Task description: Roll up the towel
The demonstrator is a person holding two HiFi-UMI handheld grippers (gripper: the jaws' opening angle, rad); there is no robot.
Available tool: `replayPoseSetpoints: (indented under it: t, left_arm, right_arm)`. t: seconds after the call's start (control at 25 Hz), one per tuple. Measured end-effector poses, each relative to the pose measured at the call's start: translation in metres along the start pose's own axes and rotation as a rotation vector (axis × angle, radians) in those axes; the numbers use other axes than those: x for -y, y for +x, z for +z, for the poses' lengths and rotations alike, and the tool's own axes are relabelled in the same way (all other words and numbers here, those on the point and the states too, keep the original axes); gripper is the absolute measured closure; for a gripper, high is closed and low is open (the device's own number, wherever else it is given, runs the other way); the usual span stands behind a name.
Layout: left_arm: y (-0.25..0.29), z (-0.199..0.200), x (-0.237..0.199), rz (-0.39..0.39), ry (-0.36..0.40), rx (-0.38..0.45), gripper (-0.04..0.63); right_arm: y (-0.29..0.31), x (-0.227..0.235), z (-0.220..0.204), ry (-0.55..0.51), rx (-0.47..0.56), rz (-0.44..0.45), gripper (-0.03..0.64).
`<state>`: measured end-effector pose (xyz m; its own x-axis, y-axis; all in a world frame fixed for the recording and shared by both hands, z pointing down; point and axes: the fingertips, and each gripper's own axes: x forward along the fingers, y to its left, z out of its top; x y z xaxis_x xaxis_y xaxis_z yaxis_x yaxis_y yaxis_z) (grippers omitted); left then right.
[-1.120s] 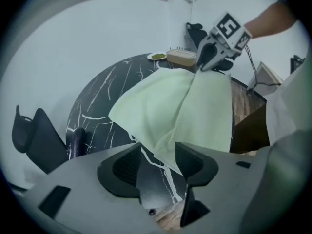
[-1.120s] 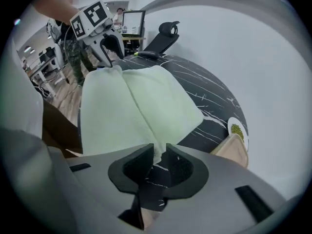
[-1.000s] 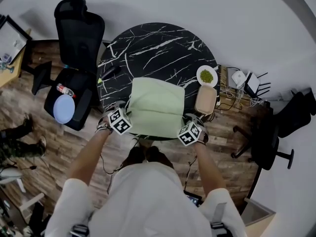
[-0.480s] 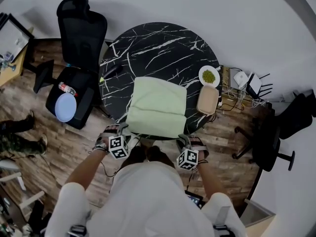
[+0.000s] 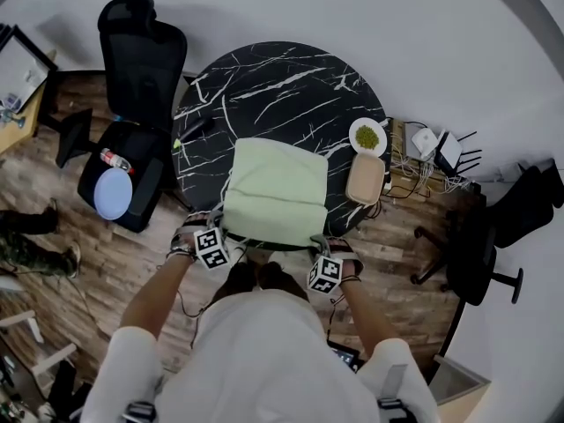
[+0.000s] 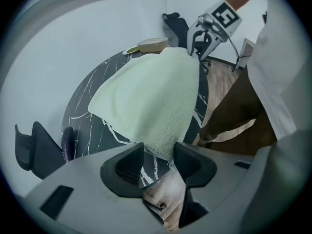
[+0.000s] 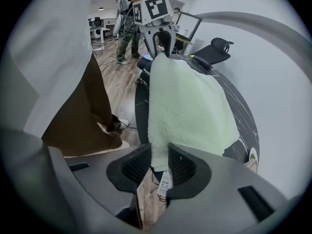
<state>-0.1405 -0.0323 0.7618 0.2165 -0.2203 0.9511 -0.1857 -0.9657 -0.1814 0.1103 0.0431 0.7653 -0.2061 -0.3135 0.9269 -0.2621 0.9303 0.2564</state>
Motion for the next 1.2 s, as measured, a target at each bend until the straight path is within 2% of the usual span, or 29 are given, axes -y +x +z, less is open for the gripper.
replayPoseSetpoints:
  t: [0.28, 0.6, 0.92, 1.2]
  left_arm:
    - [-0.002, 0.006, -0.002, 0.008, 0.007, 0.005, 0.53]
    - [-0.006, 0.004, 0.004, -0.03, -0.004, 0.01, 0.557]
    - [-0.026, -0.007, 0.047, -0.132, 0.033, 0.0, 0.557]
    - [-0.049, -0.023, 0.103, -0.281, 0.031, -0.021, 0.557]
  right_arm:
    - [0.001, 0.01, 0.0, 0.025, -0.006, -0.028, 0.574]
    - [-0.004, 0.01, -0.002, 0.098, -0.009, -0.014, 0.607]
    - [-0.032, -0.028, -0.001, 0.165, 0.017, 0.072, 0.609]
    - [-0.054, -0.07, -0.002, 0.206, 0.03, 0.179, 0.609]
